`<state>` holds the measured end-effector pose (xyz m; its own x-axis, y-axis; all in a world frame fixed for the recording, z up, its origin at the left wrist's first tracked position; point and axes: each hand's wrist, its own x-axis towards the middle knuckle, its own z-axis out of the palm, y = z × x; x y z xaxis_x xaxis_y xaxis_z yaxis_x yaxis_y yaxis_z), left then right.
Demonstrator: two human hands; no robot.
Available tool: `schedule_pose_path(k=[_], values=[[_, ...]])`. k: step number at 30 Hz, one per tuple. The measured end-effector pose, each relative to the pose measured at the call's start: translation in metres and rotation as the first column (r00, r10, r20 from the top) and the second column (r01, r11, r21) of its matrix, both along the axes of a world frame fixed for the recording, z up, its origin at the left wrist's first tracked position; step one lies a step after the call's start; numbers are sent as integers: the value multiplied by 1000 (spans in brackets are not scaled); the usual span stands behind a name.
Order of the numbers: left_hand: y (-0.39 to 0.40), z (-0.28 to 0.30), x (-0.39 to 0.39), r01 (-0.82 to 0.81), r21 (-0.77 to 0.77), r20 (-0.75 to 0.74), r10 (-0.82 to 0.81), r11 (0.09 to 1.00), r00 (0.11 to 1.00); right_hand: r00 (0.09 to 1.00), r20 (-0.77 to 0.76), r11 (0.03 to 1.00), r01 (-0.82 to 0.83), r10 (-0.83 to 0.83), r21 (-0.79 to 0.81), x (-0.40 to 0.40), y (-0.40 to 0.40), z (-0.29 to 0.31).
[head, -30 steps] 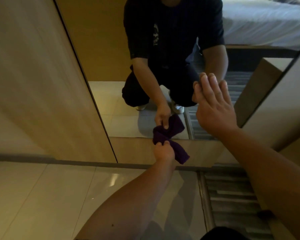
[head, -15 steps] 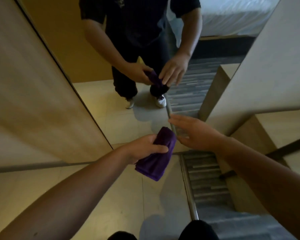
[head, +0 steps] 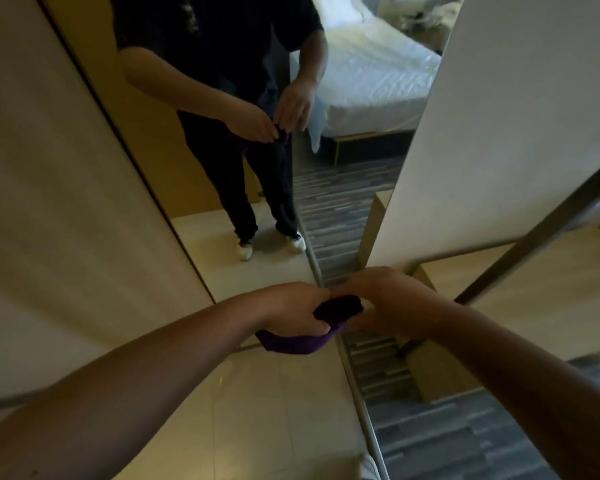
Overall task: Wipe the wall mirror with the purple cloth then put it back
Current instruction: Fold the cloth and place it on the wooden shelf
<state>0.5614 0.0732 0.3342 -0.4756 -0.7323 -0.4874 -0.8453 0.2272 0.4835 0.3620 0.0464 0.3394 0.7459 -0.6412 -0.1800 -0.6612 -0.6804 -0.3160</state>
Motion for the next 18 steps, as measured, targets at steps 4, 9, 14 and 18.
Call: schedule_pose_path(k=[4, 9, 14, 18], values=[[9, 28, -16, 110, -87, 45, -106, 990, 993, 995, -46, 993, 87, -91, -74, -11, 24, 27], [12, 41, -40, 242, -173, 106, -227, 955, 968, 961, -40, 961, 273, -274, -38, -47, 51, 46], [-4, 42, -71, 344, -296, 153, -312, 891, 938, 904, -66, 906, 423, -423, -12, -101, 61, 48], [-19, 41, -119, 405, -362, 183, -362, 840, 914, 880, -56, 881, 473, -471, 25, -149, 59, 46]])
